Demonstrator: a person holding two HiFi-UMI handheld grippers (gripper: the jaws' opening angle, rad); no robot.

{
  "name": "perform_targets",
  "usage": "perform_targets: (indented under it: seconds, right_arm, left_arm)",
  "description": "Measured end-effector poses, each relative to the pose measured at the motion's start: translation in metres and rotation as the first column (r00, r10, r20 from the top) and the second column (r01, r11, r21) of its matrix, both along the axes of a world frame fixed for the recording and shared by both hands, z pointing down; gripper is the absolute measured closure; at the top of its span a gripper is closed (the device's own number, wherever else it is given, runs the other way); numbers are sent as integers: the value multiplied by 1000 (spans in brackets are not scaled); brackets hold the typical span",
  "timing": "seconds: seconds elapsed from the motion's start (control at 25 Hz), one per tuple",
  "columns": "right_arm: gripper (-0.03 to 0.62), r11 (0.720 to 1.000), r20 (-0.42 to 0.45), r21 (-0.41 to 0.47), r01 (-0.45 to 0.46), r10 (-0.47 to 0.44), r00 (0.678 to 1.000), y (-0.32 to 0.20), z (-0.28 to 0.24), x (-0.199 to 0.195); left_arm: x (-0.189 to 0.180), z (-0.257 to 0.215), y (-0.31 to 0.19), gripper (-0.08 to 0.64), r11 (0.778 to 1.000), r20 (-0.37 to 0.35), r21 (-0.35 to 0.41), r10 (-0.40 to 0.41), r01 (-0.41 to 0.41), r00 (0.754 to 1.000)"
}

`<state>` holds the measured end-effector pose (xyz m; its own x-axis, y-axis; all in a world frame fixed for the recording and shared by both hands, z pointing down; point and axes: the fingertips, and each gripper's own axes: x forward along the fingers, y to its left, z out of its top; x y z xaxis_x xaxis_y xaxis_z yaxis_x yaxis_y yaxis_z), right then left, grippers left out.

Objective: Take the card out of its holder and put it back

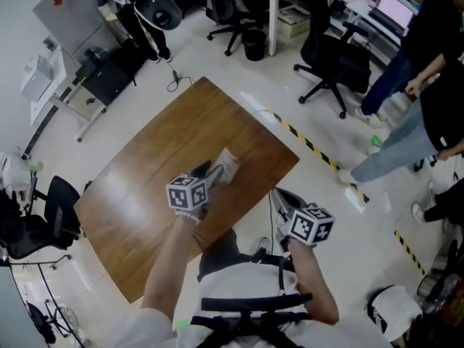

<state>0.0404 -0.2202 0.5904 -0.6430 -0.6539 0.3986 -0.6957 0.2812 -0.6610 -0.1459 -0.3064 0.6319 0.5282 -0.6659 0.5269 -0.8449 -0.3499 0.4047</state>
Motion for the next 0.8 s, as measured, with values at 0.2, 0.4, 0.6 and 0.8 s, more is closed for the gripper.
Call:
perform_targets:
  seconds: [0.2,0.4,0.6,0.8]
  right_arm:
    - [588,999,7,22,45,-46,999,1,-9,-2]
    - [588,993,13,61,102,-103,995,5,-26,-9]
    - [588,984,14,80,161,-162,987,15,-35,-17]
    - [588,970,6,104,220,-222,975,18,-51,-27]
  left_arm:
    - [-33,-40,28,365,982,-56,81,-165,170,985]
    - [-52,-67,71,365,953,-87,120,-270,279,959]
    - [-51,-88,120,404,926,-107,154,-331,345,937]
    - [-40,-101,157,558,910,-121,167,-363,380,924]
